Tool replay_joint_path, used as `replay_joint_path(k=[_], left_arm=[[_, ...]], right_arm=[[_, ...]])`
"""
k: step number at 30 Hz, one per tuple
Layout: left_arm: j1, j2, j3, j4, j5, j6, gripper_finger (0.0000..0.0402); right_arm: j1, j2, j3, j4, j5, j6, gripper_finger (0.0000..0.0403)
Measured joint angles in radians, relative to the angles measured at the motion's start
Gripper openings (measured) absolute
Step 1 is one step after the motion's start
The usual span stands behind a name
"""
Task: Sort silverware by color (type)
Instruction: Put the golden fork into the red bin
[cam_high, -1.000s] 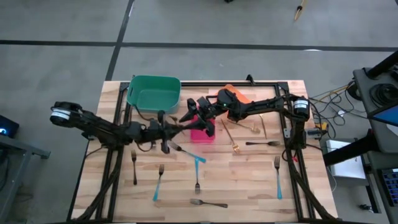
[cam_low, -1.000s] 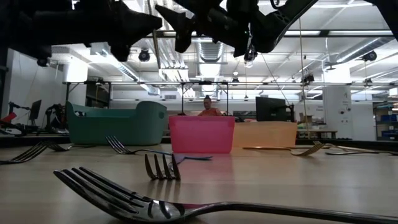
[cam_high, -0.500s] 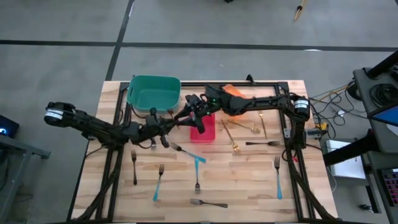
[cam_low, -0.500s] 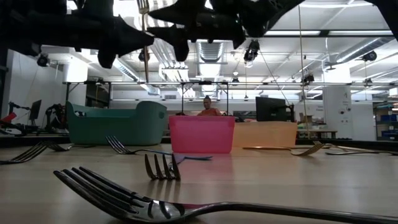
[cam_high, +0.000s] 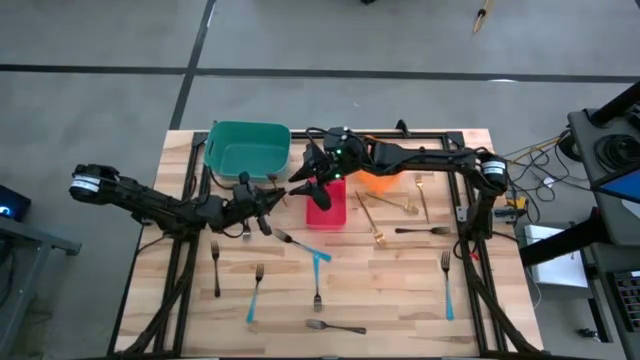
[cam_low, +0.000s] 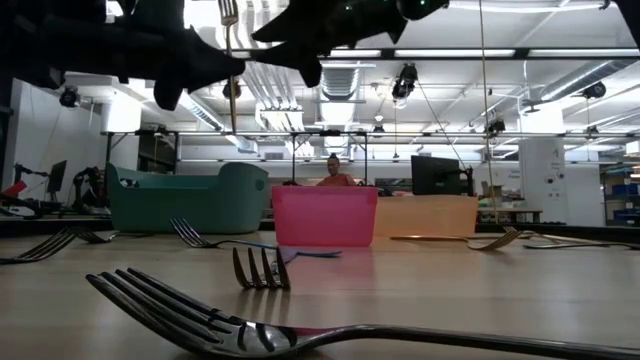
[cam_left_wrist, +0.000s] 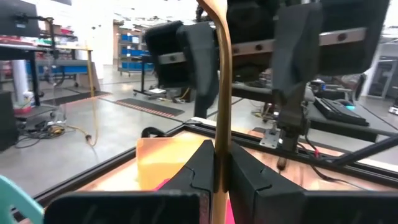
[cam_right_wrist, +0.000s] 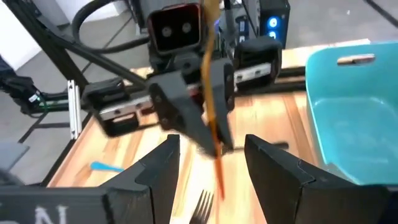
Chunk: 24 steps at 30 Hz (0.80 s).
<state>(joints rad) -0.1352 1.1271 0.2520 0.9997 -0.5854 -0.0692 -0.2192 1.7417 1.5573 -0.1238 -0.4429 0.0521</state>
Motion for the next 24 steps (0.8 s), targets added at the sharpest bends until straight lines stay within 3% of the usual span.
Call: replay_joint_path(k=[4, 12, 24], left_arm=[[0.000, 0.000, 0.000, 0.000, -0.008, -0.002, 0.0007], [0.000, 0.000, 0.000, -0.003, -0.008, -0.003, 0.0007], [0.000, 0.001, 0.003, -0.006, -0.008, -0.001, 0.0008]], right_arm=[[0.008, -0.040, -0.002, -0.094, 0.019, 0.000, 0.0171], [0.055, -0.105, -0.022, -0.242, 0.223, -0.026, 0.0171], [0.080, -0.118, -0.093, -0.206, 0.235, -0.018, 0.0171]])
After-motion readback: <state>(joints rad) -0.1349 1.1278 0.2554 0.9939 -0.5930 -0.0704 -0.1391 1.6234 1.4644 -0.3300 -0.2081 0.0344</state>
